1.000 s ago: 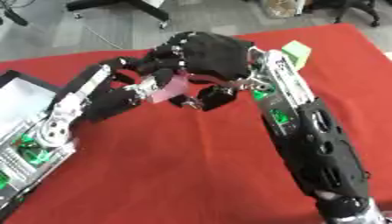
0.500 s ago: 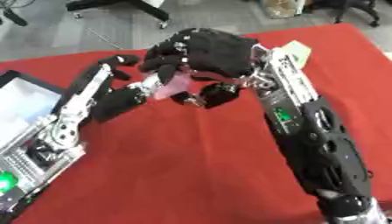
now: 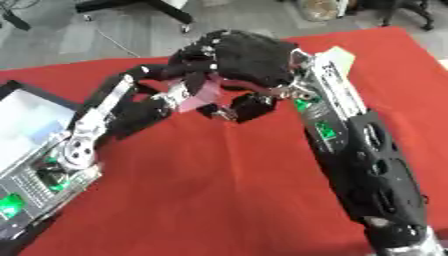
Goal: Pick up the objects with one hand, pass them to the other hand, and then place them into the box on the other side of the table.
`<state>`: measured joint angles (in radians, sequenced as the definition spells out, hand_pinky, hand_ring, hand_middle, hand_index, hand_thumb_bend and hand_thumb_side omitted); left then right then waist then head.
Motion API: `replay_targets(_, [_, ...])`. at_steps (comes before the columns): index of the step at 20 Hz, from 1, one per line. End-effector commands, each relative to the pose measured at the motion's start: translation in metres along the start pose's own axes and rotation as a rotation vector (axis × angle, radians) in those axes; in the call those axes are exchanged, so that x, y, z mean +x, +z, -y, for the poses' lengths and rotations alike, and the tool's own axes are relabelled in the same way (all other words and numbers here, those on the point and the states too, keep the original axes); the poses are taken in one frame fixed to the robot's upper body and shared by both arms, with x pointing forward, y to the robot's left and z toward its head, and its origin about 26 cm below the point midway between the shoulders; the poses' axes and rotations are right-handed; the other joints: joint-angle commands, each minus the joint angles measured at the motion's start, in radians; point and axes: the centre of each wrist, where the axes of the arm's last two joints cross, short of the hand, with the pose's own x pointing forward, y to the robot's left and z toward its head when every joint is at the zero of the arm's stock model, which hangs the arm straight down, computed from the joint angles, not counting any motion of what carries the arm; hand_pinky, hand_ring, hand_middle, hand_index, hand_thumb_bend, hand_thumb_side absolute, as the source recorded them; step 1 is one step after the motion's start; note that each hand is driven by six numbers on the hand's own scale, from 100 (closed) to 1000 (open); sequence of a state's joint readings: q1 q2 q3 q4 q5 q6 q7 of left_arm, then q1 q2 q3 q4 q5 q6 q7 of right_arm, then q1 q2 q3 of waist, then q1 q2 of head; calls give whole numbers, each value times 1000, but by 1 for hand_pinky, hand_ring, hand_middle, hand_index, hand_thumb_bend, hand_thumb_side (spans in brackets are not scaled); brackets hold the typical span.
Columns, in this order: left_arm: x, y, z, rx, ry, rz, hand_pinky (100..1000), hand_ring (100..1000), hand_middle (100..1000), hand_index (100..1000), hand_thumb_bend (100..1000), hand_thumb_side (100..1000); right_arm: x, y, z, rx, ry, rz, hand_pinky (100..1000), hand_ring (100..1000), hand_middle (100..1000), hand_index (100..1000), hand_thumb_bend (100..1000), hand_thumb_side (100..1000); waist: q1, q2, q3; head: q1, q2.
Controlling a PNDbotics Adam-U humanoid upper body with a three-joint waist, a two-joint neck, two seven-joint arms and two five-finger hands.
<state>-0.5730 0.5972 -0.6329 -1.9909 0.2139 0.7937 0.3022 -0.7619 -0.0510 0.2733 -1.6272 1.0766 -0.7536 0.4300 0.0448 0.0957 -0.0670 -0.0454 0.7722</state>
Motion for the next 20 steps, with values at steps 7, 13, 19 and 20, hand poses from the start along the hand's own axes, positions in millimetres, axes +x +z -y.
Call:
replay_targets(7, [6,1,-1,-117,92,-15,505,696,705,800,484,773,0,-6,14,-11,37,40,695,670,252,708,100,100,0,4,0,4,-2])
replay_targets(13, [6,1,0,-217,208,-30,450,595,579,729,383,732,0,-6,14,-12,36,42,694,669,252,707,100,100,-1,4,1,2,-2])
replay_targets(19, [7,1,2,-301,324,-20,420,524,488,658,237,656,0,-6,14,-14,33,43,695,669,251,706,100,100,-1,4,2,0,-2])
replay_targets(20, [7,1,2,-308,336,-19,420,524,488,658,237,656,0,-6,14,-14,33,43,695,669,251,706,100,100,-1,4,2,0,-2])
